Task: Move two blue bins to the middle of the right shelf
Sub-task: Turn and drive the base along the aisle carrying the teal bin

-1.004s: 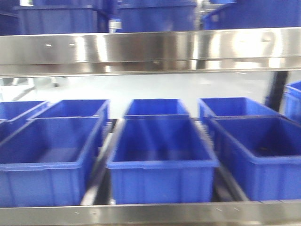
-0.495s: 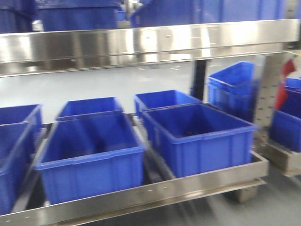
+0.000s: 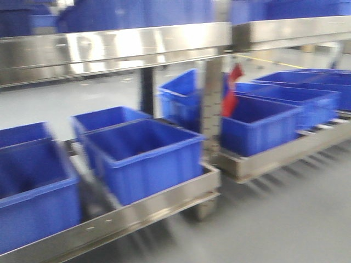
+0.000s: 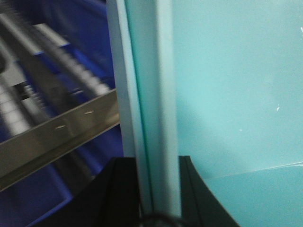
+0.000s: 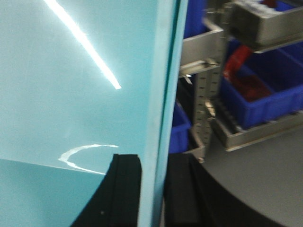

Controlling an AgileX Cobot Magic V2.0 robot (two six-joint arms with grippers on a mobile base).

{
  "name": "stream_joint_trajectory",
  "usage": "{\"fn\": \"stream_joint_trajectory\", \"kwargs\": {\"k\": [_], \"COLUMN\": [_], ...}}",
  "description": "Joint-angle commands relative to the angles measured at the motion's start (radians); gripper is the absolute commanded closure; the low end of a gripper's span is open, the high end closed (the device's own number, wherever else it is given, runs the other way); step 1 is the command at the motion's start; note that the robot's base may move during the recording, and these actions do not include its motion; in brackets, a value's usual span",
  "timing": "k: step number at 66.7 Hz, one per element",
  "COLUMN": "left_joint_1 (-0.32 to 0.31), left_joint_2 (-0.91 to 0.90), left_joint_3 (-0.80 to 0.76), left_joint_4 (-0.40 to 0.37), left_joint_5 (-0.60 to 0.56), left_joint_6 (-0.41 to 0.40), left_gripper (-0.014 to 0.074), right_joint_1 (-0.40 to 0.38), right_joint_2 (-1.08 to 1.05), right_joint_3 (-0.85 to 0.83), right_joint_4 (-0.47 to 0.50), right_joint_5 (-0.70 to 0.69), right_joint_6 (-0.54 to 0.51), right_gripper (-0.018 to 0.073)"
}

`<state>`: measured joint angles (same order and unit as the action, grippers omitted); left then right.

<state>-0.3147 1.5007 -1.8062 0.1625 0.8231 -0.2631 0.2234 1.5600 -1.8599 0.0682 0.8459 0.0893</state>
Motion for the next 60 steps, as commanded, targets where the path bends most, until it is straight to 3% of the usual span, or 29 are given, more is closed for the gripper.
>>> {"fn": "stream_joint_trajectory", "kwargs": {"k": [1,60], "left_joint_1": [-0.001,0.001], "left_joint_2": [-0.02,-0.02], "left_joint_3": [-0.02,-0.02], "left_joint_4": [-0.018,-0.018], "left_joint_5": [-0.117,-0.117], "left_joint_6": [0.01,0.01], "left_gripper": [0.0707,0.0707], "right_joint_1": [0.0,0.0], "right_joint_2": [-0.013,-0.013], "right_joint_3": [-0.013,-0.013], "right_joint_4": [0.007,0.007], "right_joint_5": [-0.076,-0.076], "right_joint_6": [-0.017,-0.017], "right_gripper": [0.0724,0.0724]}}
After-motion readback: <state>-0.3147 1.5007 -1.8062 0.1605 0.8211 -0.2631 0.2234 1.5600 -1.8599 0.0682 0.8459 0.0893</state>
